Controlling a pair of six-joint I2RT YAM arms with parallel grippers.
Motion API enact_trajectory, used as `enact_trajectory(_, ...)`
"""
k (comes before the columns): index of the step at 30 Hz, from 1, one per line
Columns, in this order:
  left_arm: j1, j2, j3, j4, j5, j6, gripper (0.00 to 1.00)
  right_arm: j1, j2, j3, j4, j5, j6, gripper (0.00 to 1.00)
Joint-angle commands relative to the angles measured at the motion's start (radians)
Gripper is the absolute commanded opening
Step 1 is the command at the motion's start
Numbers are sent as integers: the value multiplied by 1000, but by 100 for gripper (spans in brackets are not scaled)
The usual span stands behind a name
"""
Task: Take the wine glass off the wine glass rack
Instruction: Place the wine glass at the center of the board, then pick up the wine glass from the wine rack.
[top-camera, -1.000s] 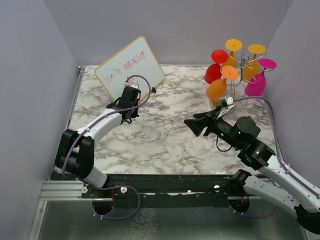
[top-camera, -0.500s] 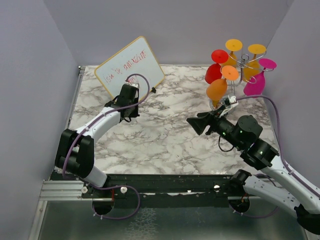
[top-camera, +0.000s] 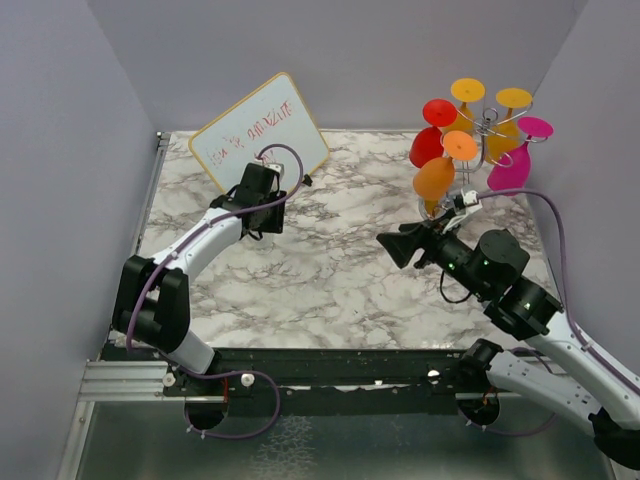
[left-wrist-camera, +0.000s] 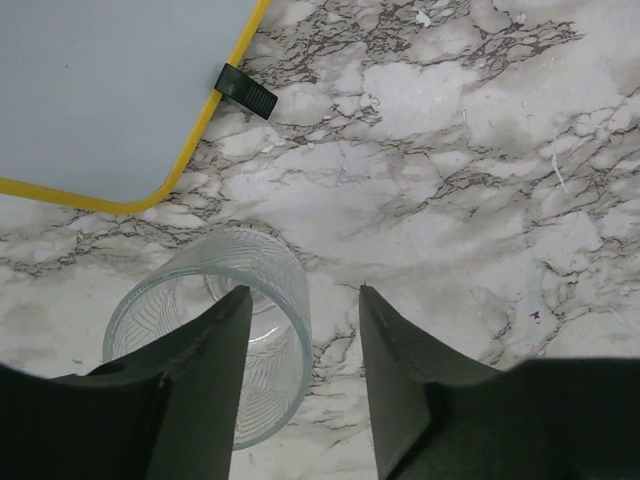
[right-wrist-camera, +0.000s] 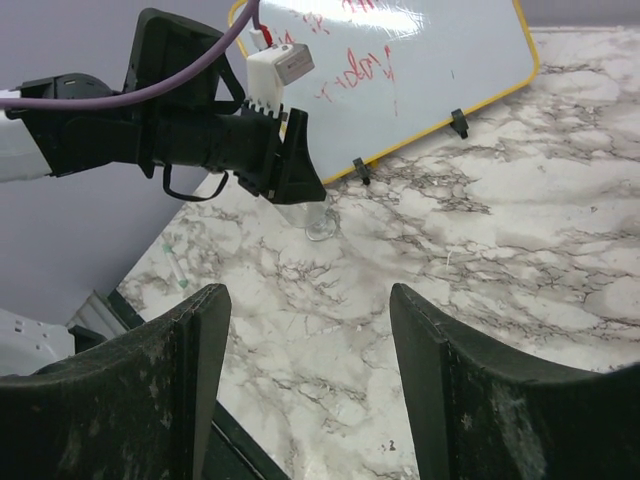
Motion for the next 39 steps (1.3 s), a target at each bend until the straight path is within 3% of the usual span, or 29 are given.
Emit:
enact_trajectory(1,0,-27,34,-31,56,16,56,-2,3,51,-44,50,-12,71)
enact_trajectory(8,0,-142,29,-55,105,7,72,-2,39,135,-95,106,-81,71)
enact_trajectory(13,0,-260,-29,-45,105,17,74,-2,111,264,-149,163,-161,71)
enact_trajectory(19,0,-426,-207,55,58,22,75,-2,181,388,-273,311,-169,73)
enact_trajectory(27,0,-674,-407,163,-25,-64,85,-2,226,522,-352,450,-165,76)
enact_trajectory(36,0,-754,-421,120,-124,-46,87,-7,426,815,-575,610,-247,81)
enact_trajectory(39,0,-762,-421,113,-126,-55,89,-79,493,927,-656,518,-229,82)
